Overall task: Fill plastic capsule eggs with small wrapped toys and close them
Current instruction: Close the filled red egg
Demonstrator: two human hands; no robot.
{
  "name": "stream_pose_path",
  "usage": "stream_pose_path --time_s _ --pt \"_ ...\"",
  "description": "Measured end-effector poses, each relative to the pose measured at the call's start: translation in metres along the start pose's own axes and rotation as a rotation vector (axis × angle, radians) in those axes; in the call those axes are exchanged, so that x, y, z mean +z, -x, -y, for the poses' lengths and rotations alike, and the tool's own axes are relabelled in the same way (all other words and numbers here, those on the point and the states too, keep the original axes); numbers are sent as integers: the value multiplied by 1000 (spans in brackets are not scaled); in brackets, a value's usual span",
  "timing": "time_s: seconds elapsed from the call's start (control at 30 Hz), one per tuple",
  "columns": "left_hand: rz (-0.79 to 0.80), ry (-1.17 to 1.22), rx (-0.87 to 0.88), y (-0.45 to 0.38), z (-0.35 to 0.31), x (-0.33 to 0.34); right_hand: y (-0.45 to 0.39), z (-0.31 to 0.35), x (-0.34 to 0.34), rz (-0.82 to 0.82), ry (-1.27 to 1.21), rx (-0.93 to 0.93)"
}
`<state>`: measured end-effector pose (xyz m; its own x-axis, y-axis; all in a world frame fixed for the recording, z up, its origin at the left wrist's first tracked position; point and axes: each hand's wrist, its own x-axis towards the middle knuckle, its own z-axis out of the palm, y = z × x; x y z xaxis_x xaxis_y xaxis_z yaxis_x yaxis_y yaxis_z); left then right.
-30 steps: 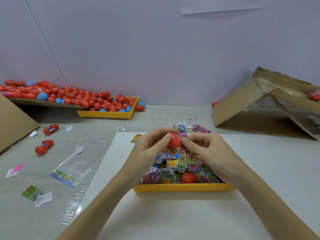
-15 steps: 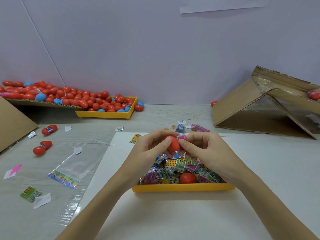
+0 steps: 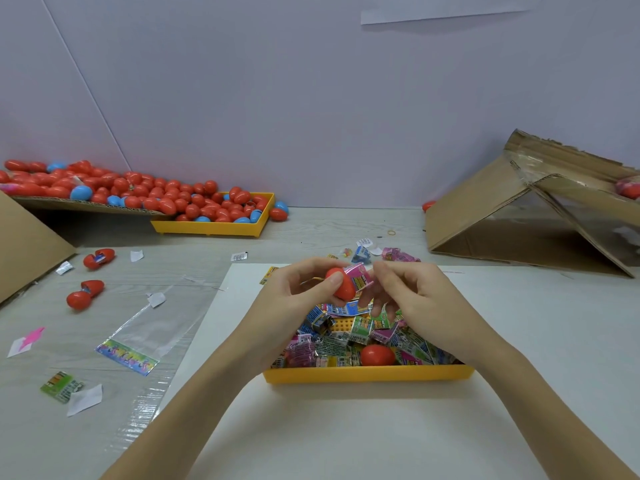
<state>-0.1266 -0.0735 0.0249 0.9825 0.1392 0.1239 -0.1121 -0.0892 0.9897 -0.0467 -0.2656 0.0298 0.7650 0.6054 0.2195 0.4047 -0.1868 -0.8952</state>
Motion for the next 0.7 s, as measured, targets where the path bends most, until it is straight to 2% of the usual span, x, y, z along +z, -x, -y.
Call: stream_pose_path --time_s 0.17,0.7 --pt "-14 50 15 -1 1 -3 -3 0 -1 -135 -95 -23" --pt "-28 0 28 -1 4 -1 1 0 3 -93 -10 -73"
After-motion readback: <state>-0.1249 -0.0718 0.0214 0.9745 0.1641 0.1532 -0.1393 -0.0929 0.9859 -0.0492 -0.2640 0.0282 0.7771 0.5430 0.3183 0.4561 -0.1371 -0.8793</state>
